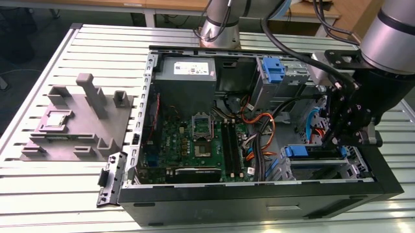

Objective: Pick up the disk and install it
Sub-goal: 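Insert the first disk wire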

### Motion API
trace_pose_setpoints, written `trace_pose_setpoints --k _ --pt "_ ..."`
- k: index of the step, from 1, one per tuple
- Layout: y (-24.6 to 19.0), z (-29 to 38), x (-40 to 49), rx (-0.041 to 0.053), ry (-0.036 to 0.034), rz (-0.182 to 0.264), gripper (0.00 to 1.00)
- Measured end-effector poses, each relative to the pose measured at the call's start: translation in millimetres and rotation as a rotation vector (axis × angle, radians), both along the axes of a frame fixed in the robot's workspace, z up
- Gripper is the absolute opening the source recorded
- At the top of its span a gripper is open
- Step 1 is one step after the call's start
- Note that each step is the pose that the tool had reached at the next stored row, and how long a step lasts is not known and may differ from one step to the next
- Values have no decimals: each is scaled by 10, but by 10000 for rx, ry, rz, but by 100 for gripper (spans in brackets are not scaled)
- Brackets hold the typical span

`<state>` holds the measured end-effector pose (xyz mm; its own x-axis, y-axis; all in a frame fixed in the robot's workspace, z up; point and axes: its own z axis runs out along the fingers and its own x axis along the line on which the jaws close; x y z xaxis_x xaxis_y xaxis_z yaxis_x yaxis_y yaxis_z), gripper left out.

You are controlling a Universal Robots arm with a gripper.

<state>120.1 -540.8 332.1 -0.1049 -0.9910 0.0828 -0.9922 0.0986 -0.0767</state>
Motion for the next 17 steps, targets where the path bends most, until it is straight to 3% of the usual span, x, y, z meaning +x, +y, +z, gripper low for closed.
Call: trace_pose_setpoints --k 17 --pt "-39 -14 0 51 -1 4 17"
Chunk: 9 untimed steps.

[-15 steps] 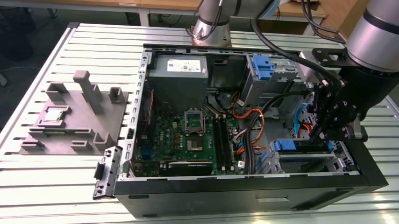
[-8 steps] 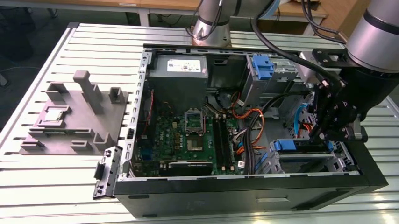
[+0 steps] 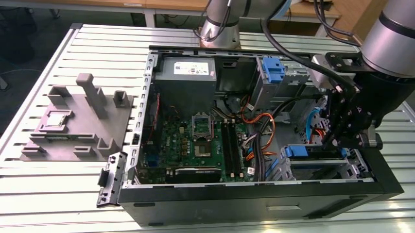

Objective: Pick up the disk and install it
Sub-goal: 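Insert the first disk wire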

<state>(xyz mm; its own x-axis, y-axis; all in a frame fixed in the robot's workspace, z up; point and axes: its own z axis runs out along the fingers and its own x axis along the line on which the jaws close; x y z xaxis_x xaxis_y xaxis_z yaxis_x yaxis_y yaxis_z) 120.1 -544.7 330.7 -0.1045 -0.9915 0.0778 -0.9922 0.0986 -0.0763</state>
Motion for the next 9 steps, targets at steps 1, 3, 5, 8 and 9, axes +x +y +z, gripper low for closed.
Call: trace_pose_setpoints --k 1,3,5,8,9 --pt "-1 -1 0 -3 1 0 17" --pt "-4 -4 0 -6 1 0 17" --pt "-7 -13 0 -5 6 0 17" --pt "-10 -29 2 -11 31 1 17" --pt "-10 -32 3 -13 39 0 17"
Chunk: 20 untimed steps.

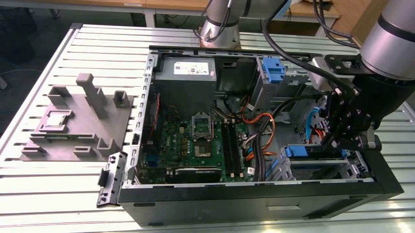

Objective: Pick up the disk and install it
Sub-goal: 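Insert the first disk wire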

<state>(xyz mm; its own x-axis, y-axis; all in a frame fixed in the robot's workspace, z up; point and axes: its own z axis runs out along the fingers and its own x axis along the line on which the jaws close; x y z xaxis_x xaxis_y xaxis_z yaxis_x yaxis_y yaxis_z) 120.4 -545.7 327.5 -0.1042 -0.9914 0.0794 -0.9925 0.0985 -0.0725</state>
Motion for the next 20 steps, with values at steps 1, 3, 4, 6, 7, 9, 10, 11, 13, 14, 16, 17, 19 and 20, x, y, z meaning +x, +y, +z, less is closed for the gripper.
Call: trace_pose_setpoints --k 1,3,4,6,7,9,10,11,13,14,16,17,19,20 --pt "0 -1 0 0 3 -1 17" --pt "0 -4 0 5 5 -1 17" --pt "0 -4 0 6 5 -1 17" --pt "0 -4 0 8 6 -1 17" --pt "0 -4 0 8 6 -1 17" --pt "0 -3 -1 17 7 -2 18" --pt "0 5 0 16 7 -2 18" --pt "0 17 0 12 7 -2 24" --pt "0 48 0 17 15 0 24" --pt "0 63 0 17 21 -1 24" --pt "0 72 1 19 37 0 24" --pt "0 73 1 20 45 -1 24" --pt "0 80 1 18 57 -1 22" --pt "0 81 2 18 64 -1 16"
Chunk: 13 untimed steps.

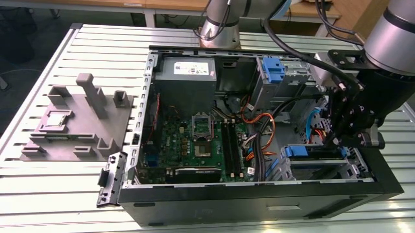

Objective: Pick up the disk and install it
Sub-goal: 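Insert the first disk wire, then insert the second disk wire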

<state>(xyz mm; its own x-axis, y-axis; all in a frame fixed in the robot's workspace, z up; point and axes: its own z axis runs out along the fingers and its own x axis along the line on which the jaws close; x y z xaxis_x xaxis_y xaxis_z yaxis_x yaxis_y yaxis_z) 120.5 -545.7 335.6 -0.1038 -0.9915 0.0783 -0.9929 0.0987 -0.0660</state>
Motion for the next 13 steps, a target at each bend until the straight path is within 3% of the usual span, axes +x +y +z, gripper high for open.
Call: trace_pose_setpoints --k 2,13 --pt "0 1 0 0 7 0 10" --pt "0 1 0 17 10 0 10"
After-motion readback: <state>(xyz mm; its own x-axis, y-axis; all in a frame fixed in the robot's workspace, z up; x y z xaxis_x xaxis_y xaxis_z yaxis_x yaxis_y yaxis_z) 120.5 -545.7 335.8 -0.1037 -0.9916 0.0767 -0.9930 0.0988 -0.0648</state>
